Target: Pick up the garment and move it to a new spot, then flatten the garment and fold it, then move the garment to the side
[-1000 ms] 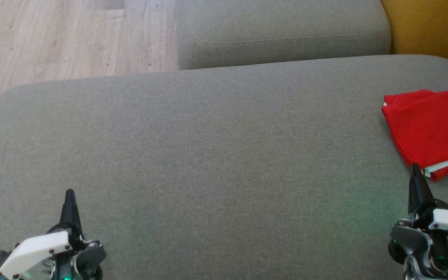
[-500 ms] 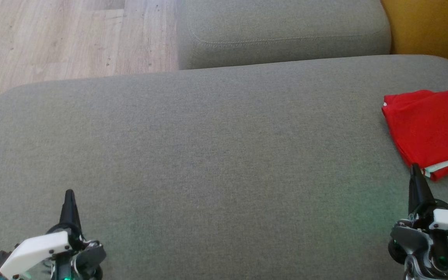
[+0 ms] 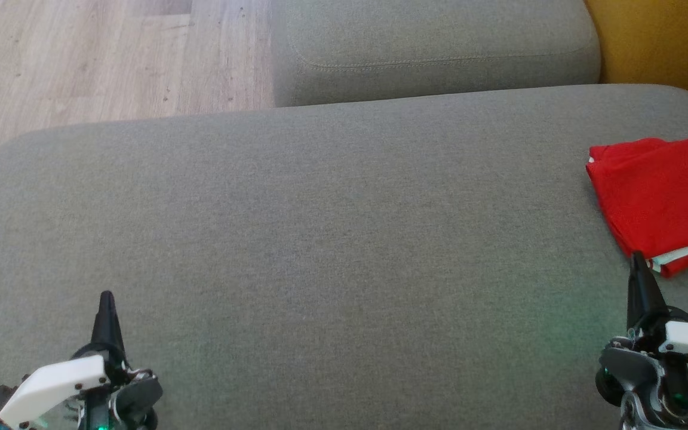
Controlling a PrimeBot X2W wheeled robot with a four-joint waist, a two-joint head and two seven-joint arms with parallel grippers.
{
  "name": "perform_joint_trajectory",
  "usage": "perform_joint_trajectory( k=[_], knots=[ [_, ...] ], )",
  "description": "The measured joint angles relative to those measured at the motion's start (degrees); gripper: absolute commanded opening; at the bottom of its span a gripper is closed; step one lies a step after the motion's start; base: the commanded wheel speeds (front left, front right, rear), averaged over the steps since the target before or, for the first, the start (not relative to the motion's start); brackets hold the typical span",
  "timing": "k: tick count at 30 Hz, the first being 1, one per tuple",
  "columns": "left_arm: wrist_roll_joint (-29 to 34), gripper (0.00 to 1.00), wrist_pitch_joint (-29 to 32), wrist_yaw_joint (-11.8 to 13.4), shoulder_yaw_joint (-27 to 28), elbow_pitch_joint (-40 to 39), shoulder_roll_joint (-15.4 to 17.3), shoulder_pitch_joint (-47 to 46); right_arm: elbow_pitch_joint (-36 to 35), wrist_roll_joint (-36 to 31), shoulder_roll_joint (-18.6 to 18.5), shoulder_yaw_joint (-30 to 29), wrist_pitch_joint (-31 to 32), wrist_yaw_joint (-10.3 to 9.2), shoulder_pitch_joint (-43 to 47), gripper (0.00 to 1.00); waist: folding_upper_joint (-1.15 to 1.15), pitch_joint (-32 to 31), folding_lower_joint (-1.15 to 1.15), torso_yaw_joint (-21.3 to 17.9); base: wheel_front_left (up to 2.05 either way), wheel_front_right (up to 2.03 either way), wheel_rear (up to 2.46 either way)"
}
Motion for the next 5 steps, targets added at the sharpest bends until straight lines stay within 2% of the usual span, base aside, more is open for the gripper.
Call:
perform_joint_trajectory(
  k=[5],
  knots=[
    [0.0,0.0,0.18,0.0,0.05,0.0,-0.03,0.0,0.01,0.0,0.02,-0.08,0.0,0.0,0.0,0.0,0.0,0.0,0.0,0.0,0.0,0.0,0.0]
  ],
)
